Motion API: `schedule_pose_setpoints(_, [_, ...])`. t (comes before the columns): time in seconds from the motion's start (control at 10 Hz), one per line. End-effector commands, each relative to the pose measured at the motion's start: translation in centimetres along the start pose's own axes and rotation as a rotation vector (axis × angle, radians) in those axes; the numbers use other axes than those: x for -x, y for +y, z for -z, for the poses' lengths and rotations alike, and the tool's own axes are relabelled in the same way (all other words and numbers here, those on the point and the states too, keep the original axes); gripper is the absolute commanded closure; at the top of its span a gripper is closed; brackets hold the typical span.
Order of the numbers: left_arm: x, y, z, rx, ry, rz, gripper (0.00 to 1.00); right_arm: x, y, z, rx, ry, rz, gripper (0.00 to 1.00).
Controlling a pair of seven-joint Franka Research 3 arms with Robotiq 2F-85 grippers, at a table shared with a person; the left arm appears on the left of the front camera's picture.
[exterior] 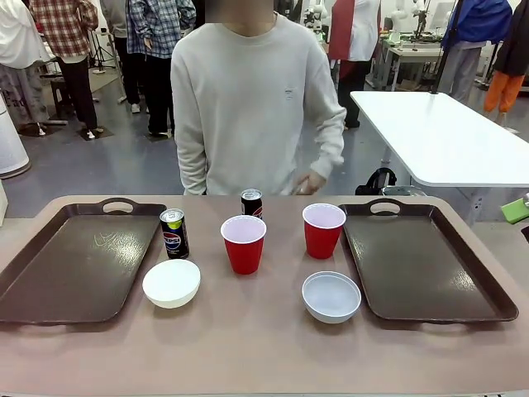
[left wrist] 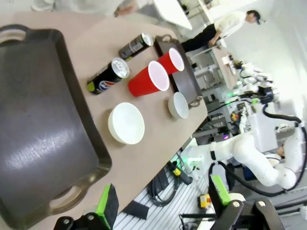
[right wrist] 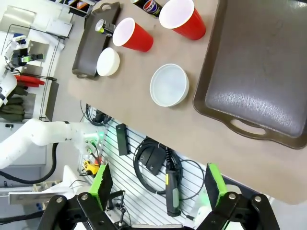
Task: Prepare tableware on both trays.
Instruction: Pick up a Picnic Bowl from the table and place it on a Handle tray.
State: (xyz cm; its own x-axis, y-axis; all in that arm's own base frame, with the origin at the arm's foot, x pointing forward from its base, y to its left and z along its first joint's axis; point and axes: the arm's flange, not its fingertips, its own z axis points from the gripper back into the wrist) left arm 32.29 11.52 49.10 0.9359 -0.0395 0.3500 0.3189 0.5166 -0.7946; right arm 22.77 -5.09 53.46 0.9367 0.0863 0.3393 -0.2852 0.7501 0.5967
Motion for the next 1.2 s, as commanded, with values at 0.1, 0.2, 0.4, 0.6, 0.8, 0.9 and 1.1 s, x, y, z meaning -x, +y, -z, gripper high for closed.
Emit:
schedule_pose_setpoints(0.1, [-0.4, 0.3, -0.1, -0.003, 0.015, -0.006, 0.0, -0.1, 0.2, 0.3, 0.0, 0.01, -0.008, 0.0])
schedule_pose_setpoints(0.2, [-0.4, 0.3, -0.1, -0.003, 0.015, -0.006, 0.0, -0.1, 0.2, 0.3, 0.0, 0.01, -0.008, 0.0])
schedule_pose_setpoints(0.4, [-0.4, 0.3, -0.1, -0.003, 0.015, -0.006, 0.0, -0.1, 0.2, 0.3, 0.0, 0.01, -0.008, 0.0])
schedule_pose_setpoints(0.6, [-0.4, 0.3, -0.1, -0.003, 0.015, -0.006, 0.0, -0.1, 0.2, 0.3, 0.0, 0.01, -0.008, 0.0])
schedule_pose_setpoints(0.8, [-0.4, 0.3, -0.1, -0.003, 0.015, -0.006, 0.0, -0.1, 0.2, 0.3, 0.0, 0.01, -0.008, 0.0])
schedule_pose_setpoints(0.9, [-0.4, 0.3, -0.1, -0.003, 0.015, -0.006, 0.0, -0.1, 0.2, 0.3, 0.0, 0.01, -0.008, 0.0])
schedule_pose_setpoints(1.1, [-0.4, -1.0, 1.7, -0.151, 0.042, 0.035, 0.0, -0.4, 2.1, 1.6, 0.116, 0.046, -0.056, 0.0])
